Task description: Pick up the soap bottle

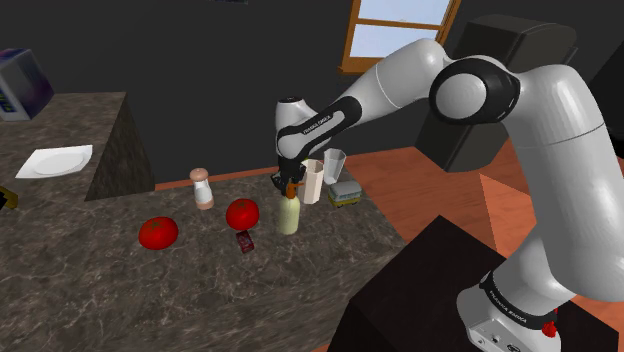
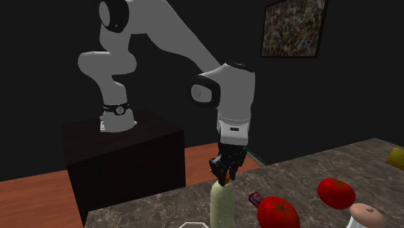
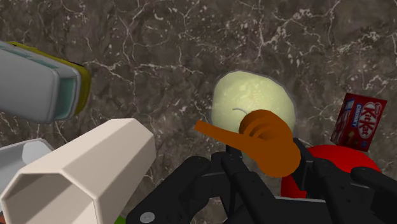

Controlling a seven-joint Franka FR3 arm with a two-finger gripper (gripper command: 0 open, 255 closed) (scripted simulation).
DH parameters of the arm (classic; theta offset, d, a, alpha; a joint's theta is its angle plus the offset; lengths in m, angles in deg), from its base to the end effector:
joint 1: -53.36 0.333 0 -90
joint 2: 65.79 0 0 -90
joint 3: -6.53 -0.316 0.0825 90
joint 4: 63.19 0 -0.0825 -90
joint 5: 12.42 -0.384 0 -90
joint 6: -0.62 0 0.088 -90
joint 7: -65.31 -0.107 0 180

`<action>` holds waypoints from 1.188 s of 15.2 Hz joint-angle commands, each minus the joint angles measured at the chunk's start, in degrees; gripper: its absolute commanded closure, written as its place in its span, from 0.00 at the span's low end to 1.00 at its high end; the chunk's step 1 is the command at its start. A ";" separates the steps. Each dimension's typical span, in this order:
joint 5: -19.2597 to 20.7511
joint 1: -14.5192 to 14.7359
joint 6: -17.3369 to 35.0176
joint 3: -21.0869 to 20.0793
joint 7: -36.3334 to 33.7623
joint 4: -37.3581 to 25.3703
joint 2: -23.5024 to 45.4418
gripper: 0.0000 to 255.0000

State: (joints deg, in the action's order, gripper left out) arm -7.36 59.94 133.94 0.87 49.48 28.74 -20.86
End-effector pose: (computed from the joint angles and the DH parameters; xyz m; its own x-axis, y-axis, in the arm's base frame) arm 0.6725 0.1362 0.1645 0.9980 -0.0270 -0.0571 -0.0267 -0.9996 0.0068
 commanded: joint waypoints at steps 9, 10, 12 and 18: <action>-0.36 -0.24 -3.29 -0.34 0.20 0.51 -3.70 1.00; -0.42 -0.27 -3.77 -0.38 0.23 0.56 -4.23 1.00; -0.52 -0.33 -4.74 -0.47 0.28 0.61 -5.25 1.00; -0.79 -0.47 -7.35 -0.68 0.42 0.50 -7.77 1.00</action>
State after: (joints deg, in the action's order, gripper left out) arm -8.12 59.54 126.80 0.21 49.82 29.12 -28.31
